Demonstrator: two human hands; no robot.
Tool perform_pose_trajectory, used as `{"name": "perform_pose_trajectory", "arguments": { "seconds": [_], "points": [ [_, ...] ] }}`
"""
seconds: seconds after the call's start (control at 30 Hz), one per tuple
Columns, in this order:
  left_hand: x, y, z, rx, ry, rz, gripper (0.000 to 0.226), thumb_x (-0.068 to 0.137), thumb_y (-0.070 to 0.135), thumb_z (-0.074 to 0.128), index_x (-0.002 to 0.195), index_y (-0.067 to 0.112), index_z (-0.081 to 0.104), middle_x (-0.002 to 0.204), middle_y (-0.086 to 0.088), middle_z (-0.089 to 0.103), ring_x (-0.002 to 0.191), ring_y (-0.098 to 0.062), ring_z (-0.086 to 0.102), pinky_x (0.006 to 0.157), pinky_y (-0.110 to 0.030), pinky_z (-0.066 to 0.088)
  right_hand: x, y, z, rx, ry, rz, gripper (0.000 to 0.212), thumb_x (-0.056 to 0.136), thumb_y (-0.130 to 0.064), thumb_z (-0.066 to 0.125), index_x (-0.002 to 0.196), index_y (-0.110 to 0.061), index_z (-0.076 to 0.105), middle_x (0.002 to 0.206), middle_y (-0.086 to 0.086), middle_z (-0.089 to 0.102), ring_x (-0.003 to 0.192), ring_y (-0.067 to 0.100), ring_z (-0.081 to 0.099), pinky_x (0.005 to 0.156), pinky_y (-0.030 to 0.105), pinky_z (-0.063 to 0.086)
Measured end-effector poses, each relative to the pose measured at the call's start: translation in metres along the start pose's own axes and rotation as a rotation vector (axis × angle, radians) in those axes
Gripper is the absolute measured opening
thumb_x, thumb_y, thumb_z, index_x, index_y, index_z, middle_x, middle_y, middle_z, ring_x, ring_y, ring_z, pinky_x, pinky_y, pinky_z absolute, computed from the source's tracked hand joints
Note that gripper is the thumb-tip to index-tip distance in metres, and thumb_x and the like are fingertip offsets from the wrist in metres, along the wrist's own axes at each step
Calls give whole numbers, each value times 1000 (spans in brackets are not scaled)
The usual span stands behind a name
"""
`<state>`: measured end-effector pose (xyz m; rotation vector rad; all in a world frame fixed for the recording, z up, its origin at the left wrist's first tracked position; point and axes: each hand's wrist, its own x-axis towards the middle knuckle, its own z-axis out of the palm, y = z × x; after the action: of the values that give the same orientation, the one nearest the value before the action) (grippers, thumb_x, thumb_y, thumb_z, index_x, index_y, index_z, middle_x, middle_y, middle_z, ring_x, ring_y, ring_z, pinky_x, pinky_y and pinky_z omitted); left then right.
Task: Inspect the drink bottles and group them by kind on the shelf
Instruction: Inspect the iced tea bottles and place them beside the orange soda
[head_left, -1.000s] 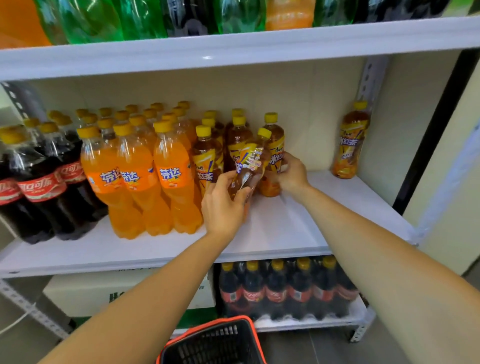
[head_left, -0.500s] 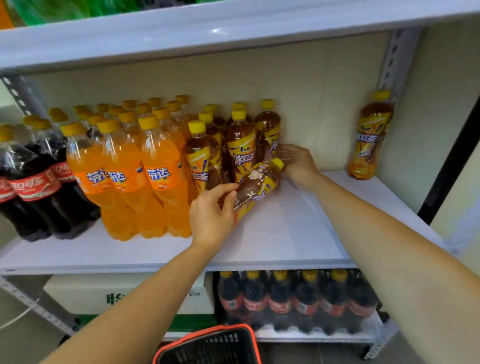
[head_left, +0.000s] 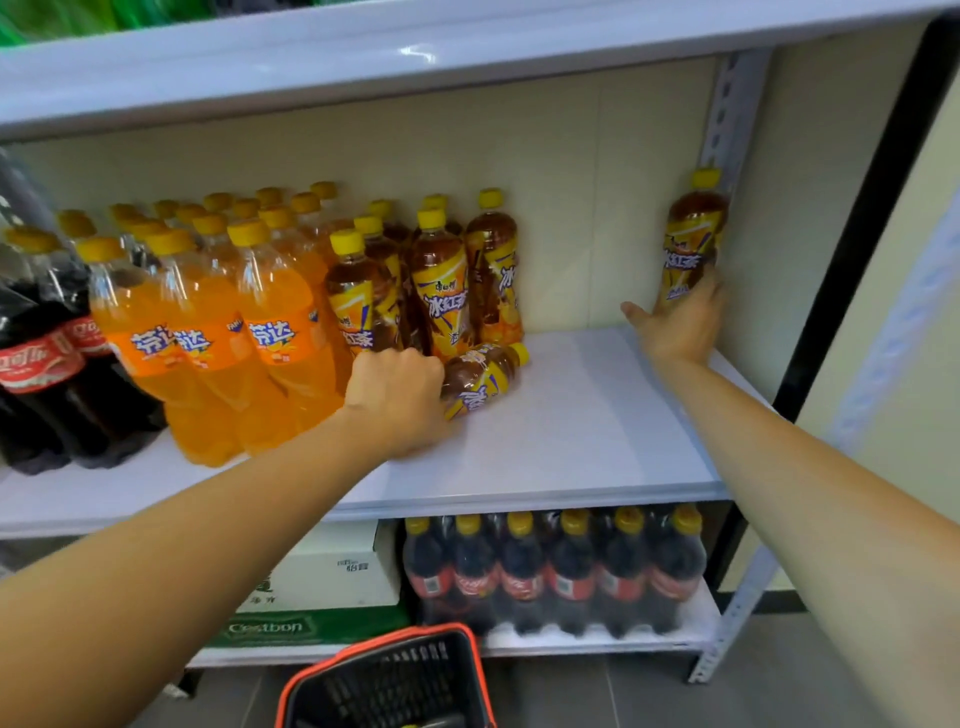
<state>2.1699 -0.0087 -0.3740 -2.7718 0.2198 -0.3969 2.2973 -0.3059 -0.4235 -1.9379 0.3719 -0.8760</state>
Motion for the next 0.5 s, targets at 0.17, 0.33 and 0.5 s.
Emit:
{"name": "perform_pose_trajectory", "arguments": {
  "seconds": [0.17,0.33,0.5],
  "points": [
    [9,-5,-2,1,-39,13,39,85,59,63,92,22,53,70,5,40,80,-28,58,68,-35,36,30,13,-1,-7,-48,89,97,71,-27,92,146,-4,36,143,19,52,131,34,53,108,45,45],
    [0,-12,7,-162,105,-96,39,85,64,63,95,26,64,79,4,57,76,-27,59,61,-31,35,51,24,-2,-151,-42,99,68,78,-25,85,132,-2,50,135,21,56,124,39,56,100,48,50],
    [-8,-1,11,-541,264,-317,41,83,62,70,109,30,67,87,6,63,81,-25,60,62,-30,38,42,25,0,-145,27,49,46,90,-25,72,127,-1,58,129,22,61,120,39,58,95,45,49]
  ]
}}
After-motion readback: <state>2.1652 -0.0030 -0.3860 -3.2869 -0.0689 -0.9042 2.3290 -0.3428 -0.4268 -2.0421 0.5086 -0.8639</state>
